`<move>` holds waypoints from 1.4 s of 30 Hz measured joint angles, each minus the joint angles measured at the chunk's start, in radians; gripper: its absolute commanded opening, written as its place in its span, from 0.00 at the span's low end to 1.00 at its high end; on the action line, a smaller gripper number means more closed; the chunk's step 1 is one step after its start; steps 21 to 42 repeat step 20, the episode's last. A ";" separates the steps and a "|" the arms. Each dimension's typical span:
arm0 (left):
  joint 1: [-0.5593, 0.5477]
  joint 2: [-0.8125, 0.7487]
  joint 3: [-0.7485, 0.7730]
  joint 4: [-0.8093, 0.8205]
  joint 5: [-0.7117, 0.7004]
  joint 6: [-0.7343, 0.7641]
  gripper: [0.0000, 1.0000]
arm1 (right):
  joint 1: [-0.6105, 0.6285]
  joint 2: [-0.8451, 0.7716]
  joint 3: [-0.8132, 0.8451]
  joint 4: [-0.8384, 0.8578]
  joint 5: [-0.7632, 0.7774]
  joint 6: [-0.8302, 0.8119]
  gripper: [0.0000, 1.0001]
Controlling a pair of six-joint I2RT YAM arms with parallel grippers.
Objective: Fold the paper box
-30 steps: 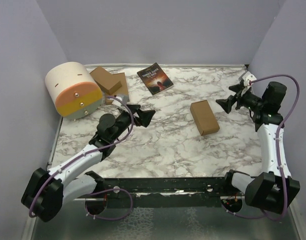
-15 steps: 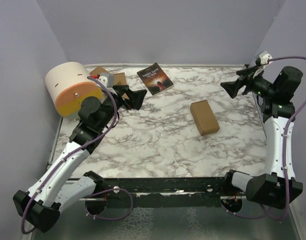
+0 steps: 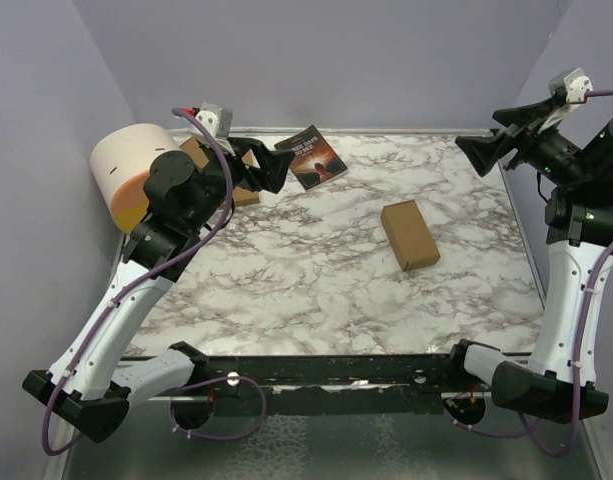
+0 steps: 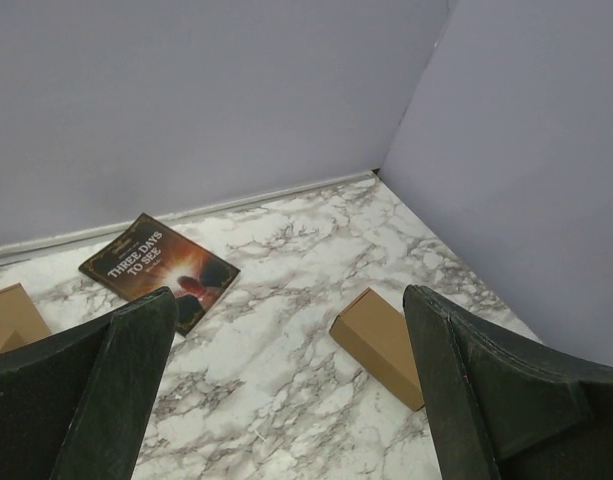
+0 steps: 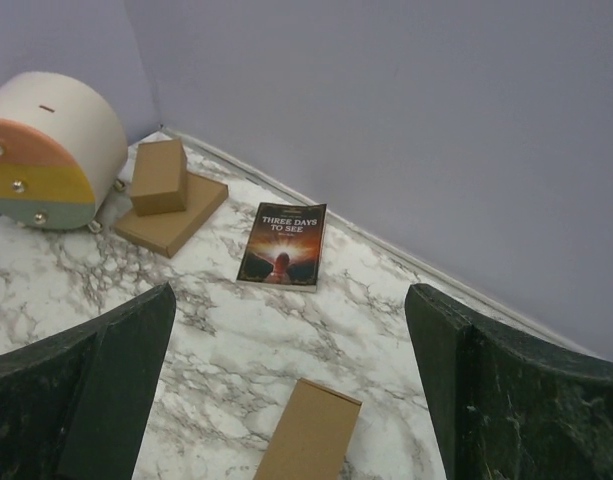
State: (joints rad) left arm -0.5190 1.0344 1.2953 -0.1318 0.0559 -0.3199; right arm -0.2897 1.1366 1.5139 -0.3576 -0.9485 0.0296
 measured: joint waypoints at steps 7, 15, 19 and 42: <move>0.000 0.024 0.019 -0.035 0.000 0.020 0.99 | 0.000 -0.010 0.026 -0.051 0.077 0.056 0.99; 0.000 0.016 0.006 -0.034 0.000 0.024 0.99 | 0.000 -0.012 0.026 -0.068 0.092 0.064 0.99; 0.000 0.007 -0.024 -0.027 0.000 0.024 0.99 | 0.000 -0.018 0.026 -0.069 0.093 0.064 0.99; 0.000 0.006 -0.034 -0.025 0.000 0.024 0.99 | 0.000 -0.021 0.026 -0.069 0.094 0.064 0.99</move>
